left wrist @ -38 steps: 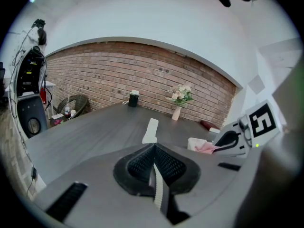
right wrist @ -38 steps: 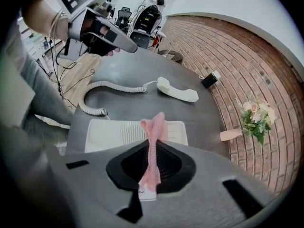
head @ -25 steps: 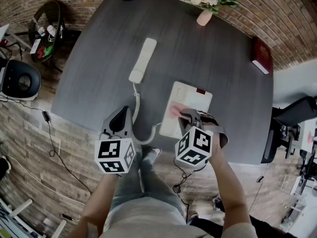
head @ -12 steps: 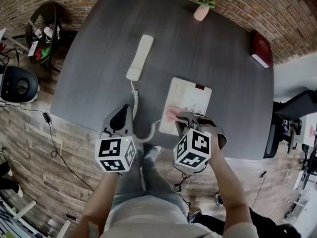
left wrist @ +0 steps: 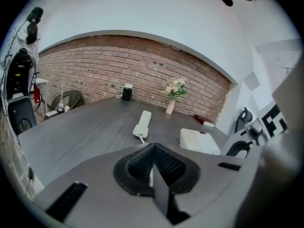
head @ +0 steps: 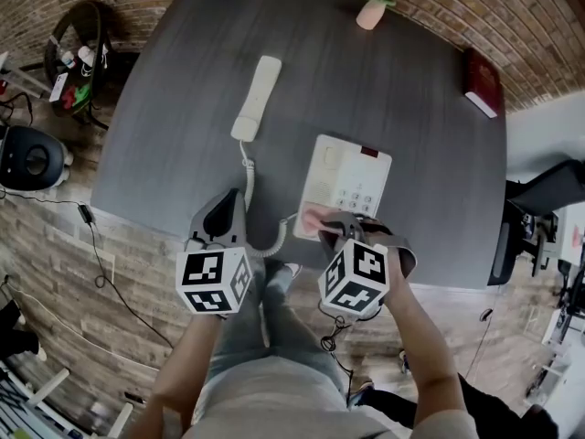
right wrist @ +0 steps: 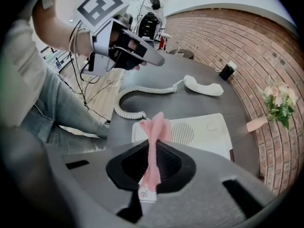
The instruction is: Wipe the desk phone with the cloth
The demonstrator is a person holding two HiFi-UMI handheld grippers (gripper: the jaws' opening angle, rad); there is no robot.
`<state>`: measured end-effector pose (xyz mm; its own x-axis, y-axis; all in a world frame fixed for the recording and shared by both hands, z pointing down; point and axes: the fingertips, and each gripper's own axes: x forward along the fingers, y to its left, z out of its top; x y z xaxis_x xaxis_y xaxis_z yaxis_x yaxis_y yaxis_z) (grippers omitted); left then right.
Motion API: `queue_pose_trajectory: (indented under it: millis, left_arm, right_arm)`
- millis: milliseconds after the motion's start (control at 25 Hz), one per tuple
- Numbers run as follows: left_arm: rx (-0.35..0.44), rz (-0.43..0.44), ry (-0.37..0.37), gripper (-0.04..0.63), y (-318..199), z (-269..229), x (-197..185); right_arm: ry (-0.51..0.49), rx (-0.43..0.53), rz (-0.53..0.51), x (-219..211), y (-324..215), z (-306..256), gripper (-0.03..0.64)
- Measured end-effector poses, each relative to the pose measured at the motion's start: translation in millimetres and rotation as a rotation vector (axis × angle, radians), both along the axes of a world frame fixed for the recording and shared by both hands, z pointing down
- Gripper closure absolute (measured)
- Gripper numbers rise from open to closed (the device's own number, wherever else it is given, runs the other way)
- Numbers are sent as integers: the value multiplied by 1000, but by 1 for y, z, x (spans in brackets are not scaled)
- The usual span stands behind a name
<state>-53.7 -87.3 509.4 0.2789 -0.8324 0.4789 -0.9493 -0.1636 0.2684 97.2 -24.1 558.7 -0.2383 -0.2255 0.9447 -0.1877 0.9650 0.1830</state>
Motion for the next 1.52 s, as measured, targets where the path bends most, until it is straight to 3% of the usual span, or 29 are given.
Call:
queue_pose_trajectory:
  millis: [880,1520]
  left_arm:
    - [-31,56,-4,592,2,9,14]
    - [-19,65,-14,592,-9,4,19]
  right_arm:
    - [-50,-175,8,-6,49,18,595]
    - [-91,-210,-15,-6,61,9,595]
